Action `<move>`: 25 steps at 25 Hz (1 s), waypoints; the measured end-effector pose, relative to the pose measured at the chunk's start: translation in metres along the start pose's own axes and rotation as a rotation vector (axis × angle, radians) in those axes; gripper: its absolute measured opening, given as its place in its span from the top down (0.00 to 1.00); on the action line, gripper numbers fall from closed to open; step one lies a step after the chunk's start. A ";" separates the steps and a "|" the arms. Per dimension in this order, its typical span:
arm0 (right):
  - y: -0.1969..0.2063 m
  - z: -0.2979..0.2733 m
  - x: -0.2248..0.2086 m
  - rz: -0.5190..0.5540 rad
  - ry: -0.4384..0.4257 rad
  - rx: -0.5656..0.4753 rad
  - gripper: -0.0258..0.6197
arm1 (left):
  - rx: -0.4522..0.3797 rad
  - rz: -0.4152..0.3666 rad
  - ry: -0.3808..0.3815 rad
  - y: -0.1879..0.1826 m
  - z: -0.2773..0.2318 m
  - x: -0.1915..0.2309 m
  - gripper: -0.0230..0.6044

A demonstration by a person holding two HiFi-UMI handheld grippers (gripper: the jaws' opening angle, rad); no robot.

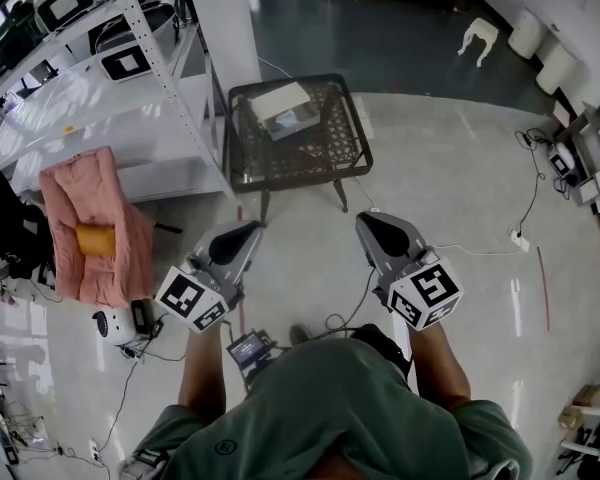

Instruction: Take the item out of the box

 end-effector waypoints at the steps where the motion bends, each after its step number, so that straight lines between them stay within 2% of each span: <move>1: 0.001 -0.003 0.001 -0.001 0.003 0.003 0.95 | 0.000 0.004 0.002 0.002 0.000 0.004 0.96; 5: 0.004 -0.010 -0.008 0.001 0.002 0.015 0.95 | -0.003 0.023 0.009 0.008 -0.009 0.011 0.96; 12: 0.010 -0.046 -0.056 -0.021 -0.034 0.028 0.95 | 0.027 0.044 -0.023 0.019 -0.049 0.037 0.96; 25: 0.004 -0.098 -0.196 -0.037 -0.186 0.006 0.95 | 0.082 0.018 -0.127 0.015 -0.184 0.069 0.96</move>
Point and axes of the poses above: the fingertips, and each gripper's own axes: z backward along the fingers, x to its left, y out of its underside, the point moved 5 cm from there along z, backward along the fingers, and after that the axes turned 13 degrees about y, right-handed, at the moved point
